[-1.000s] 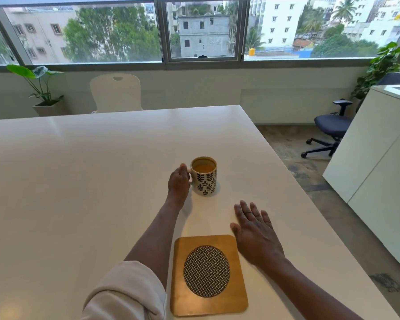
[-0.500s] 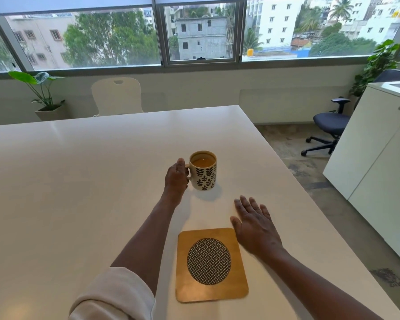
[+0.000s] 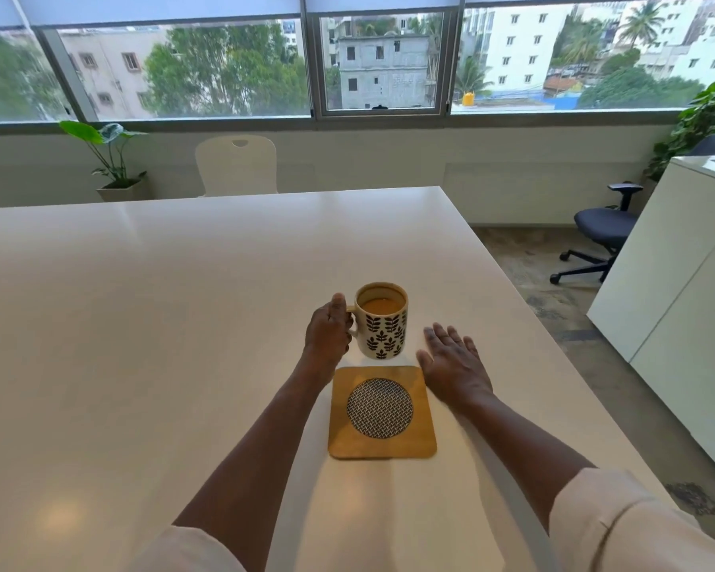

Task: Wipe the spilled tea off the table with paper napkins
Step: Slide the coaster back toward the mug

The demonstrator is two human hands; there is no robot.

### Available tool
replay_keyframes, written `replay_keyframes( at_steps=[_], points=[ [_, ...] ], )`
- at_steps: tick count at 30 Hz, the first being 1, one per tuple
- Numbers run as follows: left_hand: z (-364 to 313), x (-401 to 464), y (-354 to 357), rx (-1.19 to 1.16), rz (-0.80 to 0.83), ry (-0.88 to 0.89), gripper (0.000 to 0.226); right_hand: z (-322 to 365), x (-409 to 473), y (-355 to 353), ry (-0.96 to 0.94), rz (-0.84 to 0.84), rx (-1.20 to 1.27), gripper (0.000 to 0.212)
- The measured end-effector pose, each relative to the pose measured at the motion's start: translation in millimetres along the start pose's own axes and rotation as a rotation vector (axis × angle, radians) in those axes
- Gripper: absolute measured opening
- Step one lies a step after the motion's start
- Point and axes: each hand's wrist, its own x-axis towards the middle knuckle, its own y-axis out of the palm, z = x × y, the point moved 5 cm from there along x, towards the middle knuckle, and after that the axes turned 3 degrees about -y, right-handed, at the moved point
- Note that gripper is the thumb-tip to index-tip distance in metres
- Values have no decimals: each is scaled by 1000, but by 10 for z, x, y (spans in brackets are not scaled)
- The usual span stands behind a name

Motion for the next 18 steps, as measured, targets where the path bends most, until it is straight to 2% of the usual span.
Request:
replay_keyframes(
  at_steps=[18],
  points=[
    [334, -860, -231, -8, -32, -65, 48, 55, -108, -21, 4, 6, -18, 57]
  ],
)
